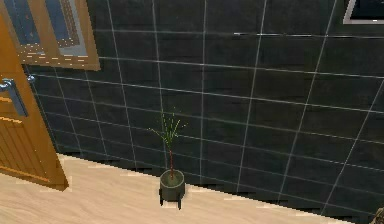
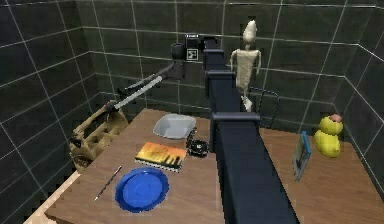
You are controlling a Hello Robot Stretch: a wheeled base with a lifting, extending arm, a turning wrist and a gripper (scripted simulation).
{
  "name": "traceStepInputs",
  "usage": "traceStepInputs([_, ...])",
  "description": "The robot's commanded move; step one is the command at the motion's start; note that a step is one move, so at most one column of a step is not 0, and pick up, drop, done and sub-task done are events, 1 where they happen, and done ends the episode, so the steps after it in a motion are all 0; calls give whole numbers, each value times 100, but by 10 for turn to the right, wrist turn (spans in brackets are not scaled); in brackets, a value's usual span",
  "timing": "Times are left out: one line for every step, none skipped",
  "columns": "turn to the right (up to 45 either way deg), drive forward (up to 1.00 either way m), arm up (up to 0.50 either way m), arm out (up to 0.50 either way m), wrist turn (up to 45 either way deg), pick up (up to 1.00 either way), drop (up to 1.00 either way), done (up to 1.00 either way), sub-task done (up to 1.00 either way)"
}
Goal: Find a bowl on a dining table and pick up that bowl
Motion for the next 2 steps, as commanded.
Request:
traceStepInputs([0, 0, 0, 0, 450, 0, 0, 0, 0])
traceStepInputs([0, 0, 0, 0, 390, 0, 0, 0, 0])
